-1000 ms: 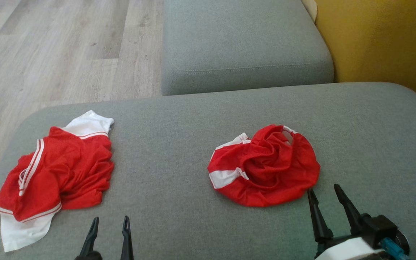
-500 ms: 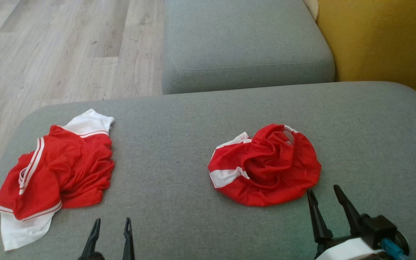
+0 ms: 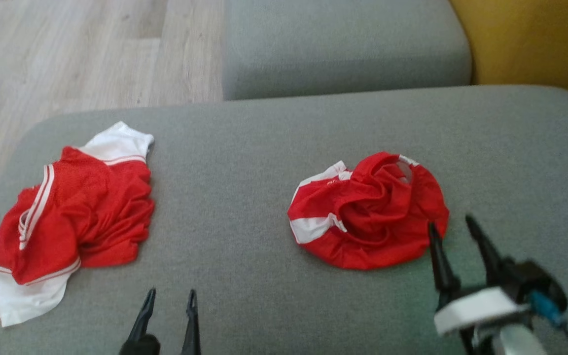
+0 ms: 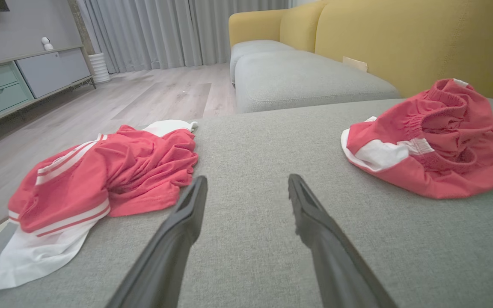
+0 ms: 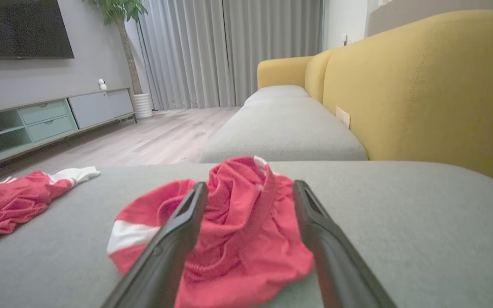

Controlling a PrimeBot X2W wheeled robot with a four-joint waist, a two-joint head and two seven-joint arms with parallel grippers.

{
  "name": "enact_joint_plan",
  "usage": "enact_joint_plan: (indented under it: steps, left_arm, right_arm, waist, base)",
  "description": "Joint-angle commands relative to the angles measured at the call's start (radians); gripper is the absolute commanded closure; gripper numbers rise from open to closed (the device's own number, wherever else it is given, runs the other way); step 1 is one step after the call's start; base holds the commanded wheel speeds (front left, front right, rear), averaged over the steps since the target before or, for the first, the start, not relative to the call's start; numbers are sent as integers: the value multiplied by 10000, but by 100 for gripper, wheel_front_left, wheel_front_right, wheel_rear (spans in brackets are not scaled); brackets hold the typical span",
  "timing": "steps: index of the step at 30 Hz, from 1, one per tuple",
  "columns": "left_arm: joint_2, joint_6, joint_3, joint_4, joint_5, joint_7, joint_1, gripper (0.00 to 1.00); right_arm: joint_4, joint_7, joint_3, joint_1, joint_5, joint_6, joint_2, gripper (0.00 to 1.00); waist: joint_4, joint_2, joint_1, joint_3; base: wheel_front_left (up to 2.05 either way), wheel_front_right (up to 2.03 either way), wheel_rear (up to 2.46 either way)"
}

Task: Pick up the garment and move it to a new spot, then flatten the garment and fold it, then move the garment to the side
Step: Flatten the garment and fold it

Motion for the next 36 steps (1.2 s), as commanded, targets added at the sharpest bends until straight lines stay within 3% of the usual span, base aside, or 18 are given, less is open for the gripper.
enact_joint_plan:
  steps: [1, 9, 18, 24, 25, 26, 27, 28, 36]
  left_arm:
    - [-79, -16, 176, -315, 94, -59, -738, 0]
    - [-150, -62, -425, -259, 11, -59, -1690, 0]
    - [-187, 23, -884, -23, -145, -59, -2446, 0]
    - [-192, 50, -938, 55, -174, -59, -2638, 0]
    - [-193, 60, -924, 62, -174, -59, -2663, 0]
    - [-193, 70, -908, 70, -168, -59, -2681, 0]
    - [-193, 74, -892, 77, -162, -59, -2693, 0]
    - [-194, 77, -872, 83, -159, -59, -2694, 0]
    - [-194, 53, -755, -3, -136, -59, -2546, 0]
  right_arm:
    - [-294, -111, 103, -1100, -178, -7, -238, 0]
    - [2168, -110, -458, -3661, -956, -7, -800, 0]
    - [5353, 486, 405, -6065, -820, -7, -1218, 0]
    - [6501, 800, 704, -6668, -878, -7, -1343, 0]
    - [6643, 774, 752, -6753, -887, -7, -1340, 5]
    - [6742, 698, 792, -6839, -881, -7, -1340, 53]
    - [6803, 585, 834, -6922, -874, -7, -1347, 94]
    - [6853, 484, 871, -7000, -867, -7, -1360, 100]
    - [6535, -6, 423, -7962, -1067, -7, -1886, 100]
  waist:
    - [77, 0, 0, 374]
    - [495, 0, 0, 1387]
    - [857, 0, 0, 2046]
    - [928, 0, 0, 2185]
    - [913, 0, 0, 2191]
    - [882, 0, 0, 2180]
    - [841, 0, 0, 2157]
    - [784, 0, 0, 2117]
    - [28, 0, 0, 1654]
  base:
    - [0, 0, 0]
    - [0, 0, 0]
    - [0, 0, 0]
    - [0, 0, 0]
    - [0, 0, 0]
    - [0, 0, 0]
    - [0, 0, 0]
    - [0, 0, 0]
    - [0, 0, 0]
